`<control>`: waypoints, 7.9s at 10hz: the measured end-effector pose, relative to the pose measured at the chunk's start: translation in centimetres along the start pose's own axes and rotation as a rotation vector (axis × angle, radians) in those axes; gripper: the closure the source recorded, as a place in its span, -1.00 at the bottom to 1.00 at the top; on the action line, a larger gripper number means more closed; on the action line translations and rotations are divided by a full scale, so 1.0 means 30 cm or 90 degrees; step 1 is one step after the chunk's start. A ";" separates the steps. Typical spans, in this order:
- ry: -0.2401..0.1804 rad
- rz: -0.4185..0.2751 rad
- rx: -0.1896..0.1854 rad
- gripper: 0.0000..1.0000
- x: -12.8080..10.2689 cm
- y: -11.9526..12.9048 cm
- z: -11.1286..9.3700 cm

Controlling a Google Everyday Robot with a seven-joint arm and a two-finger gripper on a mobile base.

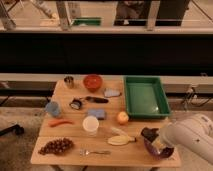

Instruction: Wipe purple bowl with eraser

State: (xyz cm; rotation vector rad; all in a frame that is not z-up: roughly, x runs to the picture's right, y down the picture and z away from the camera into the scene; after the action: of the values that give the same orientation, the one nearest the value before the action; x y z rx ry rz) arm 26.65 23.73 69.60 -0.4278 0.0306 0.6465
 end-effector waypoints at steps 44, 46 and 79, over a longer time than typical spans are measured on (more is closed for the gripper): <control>0.117 -0.044 -0.068 1.00 0.155 -0.102 0.051; 0.117 -0.054 -0.074 1.00 0.130 -0.091 0.064; 0.143 -0.095 -0.063 1.00 0.103 -0.047 0.045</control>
State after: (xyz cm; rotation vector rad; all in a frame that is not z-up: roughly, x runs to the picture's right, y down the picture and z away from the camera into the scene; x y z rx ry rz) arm 29.82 25.03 70.88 -0.5911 0.1785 0.4522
